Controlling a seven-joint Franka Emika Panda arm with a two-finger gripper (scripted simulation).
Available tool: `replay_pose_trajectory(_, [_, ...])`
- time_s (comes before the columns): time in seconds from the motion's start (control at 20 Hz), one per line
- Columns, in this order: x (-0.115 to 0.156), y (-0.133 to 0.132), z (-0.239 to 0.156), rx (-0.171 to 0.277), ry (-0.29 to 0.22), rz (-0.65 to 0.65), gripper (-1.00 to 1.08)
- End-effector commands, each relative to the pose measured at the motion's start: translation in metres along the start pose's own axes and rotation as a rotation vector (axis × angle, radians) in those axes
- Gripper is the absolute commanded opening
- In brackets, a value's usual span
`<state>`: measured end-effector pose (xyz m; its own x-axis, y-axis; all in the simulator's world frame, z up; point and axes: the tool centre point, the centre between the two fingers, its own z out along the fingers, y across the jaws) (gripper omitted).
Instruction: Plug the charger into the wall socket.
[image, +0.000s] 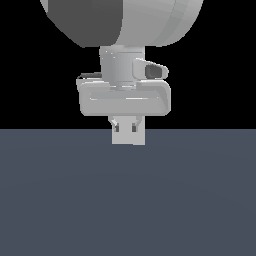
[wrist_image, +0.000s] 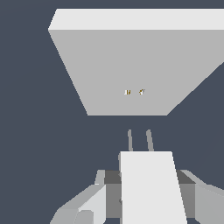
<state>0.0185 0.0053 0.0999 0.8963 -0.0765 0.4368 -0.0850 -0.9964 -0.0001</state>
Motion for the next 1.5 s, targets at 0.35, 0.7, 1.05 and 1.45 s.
replay_pose_trajectory(0.35, [0.001, 0.0, 0.0, 0.002, -0.001, -0.004, -1.0])
replay_pose_trajectory(0.7, [0.012, 0.0, 0.006, 0.003, -0.001, -0.003, -1.0])
replay_pose_trajectory(1.05, [0.035, 0.0, 0.017, 0.004, -0.002, -0.003, -1.0])
replay_pose_trajectory(1.45, [0.046, 0.0, 0.022, 0.003, -0.002, -0.004, -1.0])
